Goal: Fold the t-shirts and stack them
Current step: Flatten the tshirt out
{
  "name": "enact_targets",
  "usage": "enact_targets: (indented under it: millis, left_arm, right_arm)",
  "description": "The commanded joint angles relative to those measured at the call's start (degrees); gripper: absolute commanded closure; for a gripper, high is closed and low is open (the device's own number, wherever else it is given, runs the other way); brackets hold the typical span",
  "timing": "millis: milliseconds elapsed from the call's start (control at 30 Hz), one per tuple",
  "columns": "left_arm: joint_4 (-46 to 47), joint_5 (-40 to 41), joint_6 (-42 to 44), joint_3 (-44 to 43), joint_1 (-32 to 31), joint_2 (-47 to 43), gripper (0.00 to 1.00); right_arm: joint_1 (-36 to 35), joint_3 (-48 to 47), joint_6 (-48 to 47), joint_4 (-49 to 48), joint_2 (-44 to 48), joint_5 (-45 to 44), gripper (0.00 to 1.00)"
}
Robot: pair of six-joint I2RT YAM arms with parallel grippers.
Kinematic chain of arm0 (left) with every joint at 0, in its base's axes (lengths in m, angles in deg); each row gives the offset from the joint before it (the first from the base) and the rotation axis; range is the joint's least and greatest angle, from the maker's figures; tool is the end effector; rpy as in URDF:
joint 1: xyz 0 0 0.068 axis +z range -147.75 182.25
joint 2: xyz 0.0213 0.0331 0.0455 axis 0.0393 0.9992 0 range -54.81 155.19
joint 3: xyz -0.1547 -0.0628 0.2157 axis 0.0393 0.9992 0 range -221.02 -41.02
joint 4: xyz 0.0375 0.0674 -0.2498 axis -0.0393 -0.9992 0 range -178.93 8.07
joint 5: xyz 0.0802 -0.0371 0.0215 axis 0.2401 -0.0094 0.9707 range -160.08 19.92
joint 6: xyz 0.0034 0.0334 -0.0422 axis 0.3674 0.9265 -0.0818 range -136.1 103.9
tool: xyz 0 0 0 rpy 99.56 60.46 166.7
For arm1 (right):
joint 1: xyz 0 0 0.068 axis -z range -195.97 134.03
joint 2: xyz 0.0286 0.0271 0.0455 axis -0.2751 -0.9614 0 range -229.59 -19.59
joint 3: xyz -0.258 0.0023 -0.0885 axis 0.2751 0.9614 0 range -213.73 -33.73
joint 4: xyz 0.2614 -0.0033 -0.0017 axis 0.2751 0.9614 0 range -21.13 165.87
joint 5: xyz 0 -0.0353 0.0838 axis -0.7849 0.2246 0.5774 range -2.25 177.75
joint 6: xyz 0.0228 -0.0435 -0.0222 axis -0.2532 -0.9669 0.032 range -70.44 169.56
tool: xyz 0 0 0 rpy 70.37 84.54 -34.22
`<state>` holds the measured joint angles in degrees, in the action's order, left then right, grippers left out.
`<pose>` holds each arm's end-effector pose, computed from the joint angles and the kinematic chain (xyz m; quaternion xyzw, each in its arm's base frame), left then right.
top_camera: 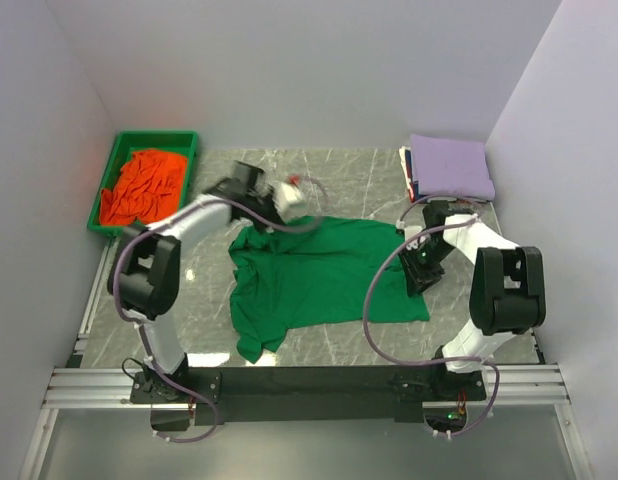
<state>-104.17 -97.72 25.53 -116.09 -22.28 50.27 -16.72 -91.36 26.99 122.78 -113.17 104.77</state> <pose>0.3529 -0.1793 0.2143 0.5662 0.7277 -0.1768 0.3442 0.2701 0.0140 0.1736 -0.2001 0.9685 0.1450 0.0292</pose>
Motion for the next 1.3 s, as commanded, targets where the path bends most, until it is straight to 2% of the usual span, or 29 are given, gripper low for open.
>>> enact_targets:
  millis: [0,100,200,467,733,800,833,900,1000,1100,1267]
  left_arm:
    - [5.7,0.0,-7.6,-4.7,9.0,-1.2,0.99]
    - [9.7,3.8,-12.5,-7.2,13.2,2.0,0.99]
    - [12.2,7.3,-16.0,-11.1,17.8,9.0,0.99]
    - [14.7,11.6,-20.6,-22.4,19.5,19.8,0.99]
    - [7.3,14.3,-20.6,-38.2,20.2,31.6,0.99]
    - [5.1,13.0,-20.1,-38.9,20.5,31.2,0.90]
    - [4.0,8.5,-19.2,-38.1,20.9,29.3,0.87]
    - [4.3,4.6,-18.5,-33.6,21.3,26.3,0.82]
    - [4.1,0.6,-17.1,-29.1,21.3,21.0,0.89]
    - [2.0,1.1,-17.1,-29.3,21.3,20.5,0.94]
    - [1.1,1.0,-17.3,-29.6,21.5,20.7,0.96]
  right_arm:
    - [-1.2,0.3,-1.5,1.5,-3.6,1.2,0.62]
    - [-2.0,1.3,-1.8,0.1,-6.0,-0.1,0.63]
    - [-3.1,1.5,-2.0,0.2,-7.7,-0.3,0.63]
    - [-8.9,0.9,-3.9,3.4,-10.1,-0.4,0.63]
    - [-14.4,0.2,-11.9,11.1,-7.5,4.4,0.64]
    - [-14.2,-1.4,-13.7,14.5,-5.7,8.1,0.63]
    - [-13.1,-4.5,-14.6,15.3,-3.9,9.1,0.61]
    - [-11.0,-9.4,-15.1,17.5,-3.1,12.3,0.57]
    - [-5.5,-24.3,-10.0,14.8,-4.6,13.4,0.55]
    - [-2.3,-31.6,2.0,4.5,-7.1,8.0,0.53]
    - [-2.1,-38.9,7.1,-6.2,-14.6,0.5,0.52]
